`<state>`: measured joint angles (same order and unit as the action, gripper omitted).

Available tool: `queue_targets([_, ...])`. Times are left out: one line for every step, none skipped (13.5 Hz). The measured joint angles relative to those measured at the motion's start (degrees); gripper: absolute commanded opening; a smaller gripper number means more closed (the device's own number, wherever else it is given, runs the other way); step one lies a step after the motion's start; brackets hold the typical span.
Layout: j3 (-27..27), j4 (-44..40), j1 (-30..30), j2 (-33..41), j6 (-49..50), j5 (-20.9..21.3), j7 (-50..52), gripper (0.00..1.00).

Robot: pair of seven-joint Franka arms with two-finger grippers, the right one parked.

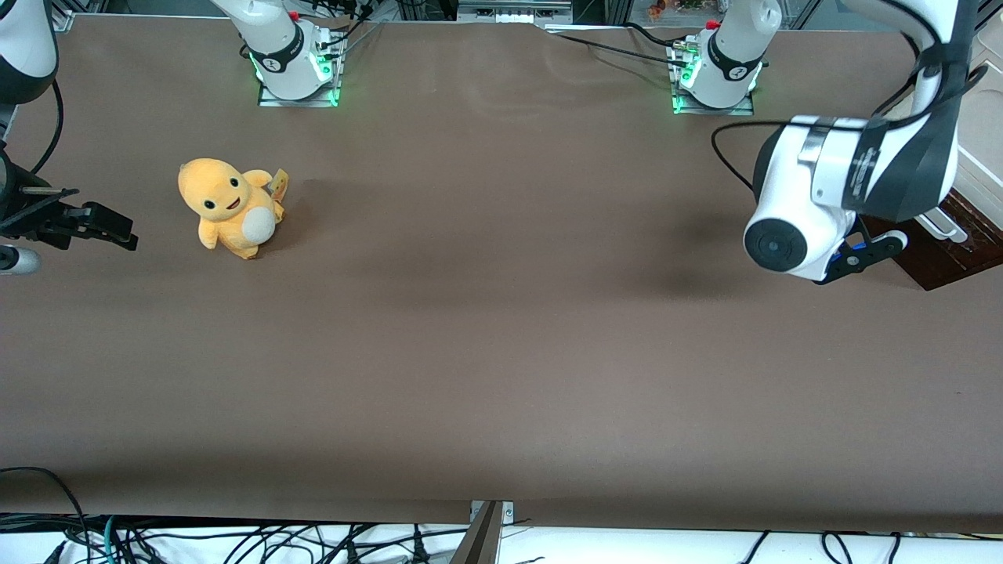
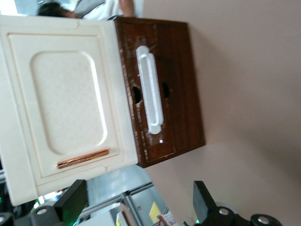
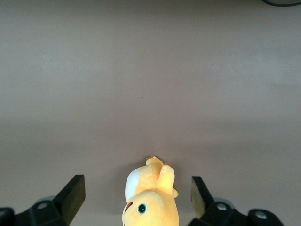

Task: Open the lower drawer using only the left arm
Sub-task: 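Swing the left gripper toward the white handle on the lower wooden drawer, then align the open left gripper around the white drawer handle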

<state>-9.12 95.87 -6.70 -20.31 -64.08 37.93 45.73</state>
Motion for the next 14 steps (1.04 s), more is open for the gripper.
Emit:
queue_targets([0.0, 0.0, 0.2, -0.8, 2.9, 1.0, 0.6, 1.00])
queue_targets([0.1, 0.0, 0.8, -1.6, 5.1, 2.2, 0.9, 1.00])
queue_targets([0.1, 0.0, 1.9, -2.6, 6.1, 3.5, 1.0, 1.00])
queue_targets([0.1, 0.1, 3.1, -3.5, 6.3, 4.9, 1.0, 1.00])
queue_targets([0.2, 0.1, 4.0, -4.8, 6.3, 6.1, 1.3, 1.00])
queue_targets([0.2, 0.1, 4.6, -6.3, 6.3, 7.6, 2.3, 1.00])
queue_targets([0.2, 0.1, 5.1, -8.0, 6.3, 8.6, 3.7, 1.00])
queue_targets([0.2, 0.1, 5.4, -9.6, 6.3, 9.1, 5.3, 1.00])
queue_targets([0.2, 0.1, 5.5, -11.2, 6.3, 9.3, 7.1, 1.00])
queue_targets([0.1, 0.1, 5.5, -12.7, 6.3, 10.0, 8.7, 1.00])
queue_targets([0.1, 0.1, 5.5, -14.1, 6.3, 11.7, 9.5, 1.00])
queue_targets([0.1, 0.1, 5.5, -15.6, 6.3, 13.5, 9.8, 1.00])
queue_targets([0.2, 0.1, 5.9, -17.1, 6.3, 14.7, 10.1, 1.00])
queue_targets([0.2, 0.1, 6.7, -18.3, 6.0, 15.4, 10.4, 1.00])
